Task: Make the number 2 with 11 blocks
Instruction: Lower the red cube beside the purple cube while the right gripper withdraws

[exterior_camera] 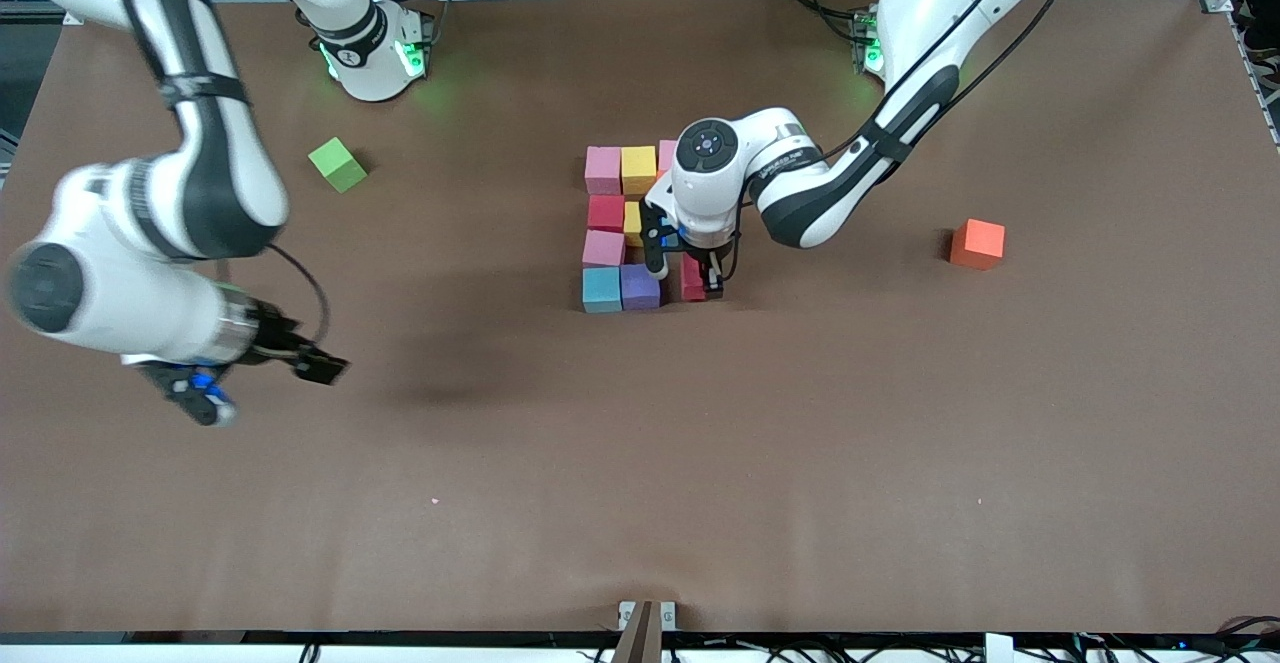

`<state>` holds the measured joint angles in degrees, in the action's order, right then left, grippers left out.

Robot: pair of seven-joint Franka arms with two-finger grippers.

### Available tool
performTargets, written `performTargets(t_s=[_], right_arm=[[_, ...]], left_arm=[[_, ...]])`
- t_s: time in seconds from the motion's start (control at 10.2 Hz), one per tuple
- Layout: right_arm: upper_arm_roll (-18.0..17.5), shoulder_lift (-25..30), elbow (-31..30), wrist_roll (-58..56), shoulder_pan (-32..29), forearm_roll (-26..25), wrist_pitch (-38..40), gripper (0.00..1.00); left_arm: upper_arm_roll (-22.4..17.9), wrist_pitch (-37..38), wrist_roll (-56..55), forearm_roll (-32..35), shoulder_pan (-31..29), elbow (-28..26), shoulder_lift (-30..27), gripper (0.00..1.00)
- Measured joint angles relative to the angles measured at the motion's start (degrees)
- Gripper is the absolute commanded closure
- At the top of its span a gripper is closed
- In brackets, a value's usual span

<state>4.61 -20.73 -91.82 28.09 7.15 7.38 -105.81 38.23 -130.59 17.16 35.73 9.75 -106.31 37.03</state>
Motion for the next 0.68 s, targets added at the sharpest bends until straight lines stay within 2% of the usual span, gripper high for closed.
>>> performTargets(t_s=[0.2,0.39,0.49,0.68], right_arm=[[3.4,5.0,-5.4,-15.2,0.0,0.1,-0.6,0.00],[4.9,11.9,-11.6,-25.5,0.0,0.1,-2.8,0.00],[4.9,15.7,-13.5,-27.6,0.2,0.1,-2.8,0.00],[4.3,19.7,-13.8,-28.8,0.6,0.1,-2.8,0.00]], left_arm=[[-2.5,0.0,0.3,0.9,2.3,1.6,1.0,1.00],[-4.0,0.0,0.4,0.9,4.5,3.1,1.5,1.00],[-4.2,0.0,0.5,0.9,5.1,3.7,1.8,1.00],[-5.1,0.0,1.4,0.9,6.1,4.8,2.2,1.00]])
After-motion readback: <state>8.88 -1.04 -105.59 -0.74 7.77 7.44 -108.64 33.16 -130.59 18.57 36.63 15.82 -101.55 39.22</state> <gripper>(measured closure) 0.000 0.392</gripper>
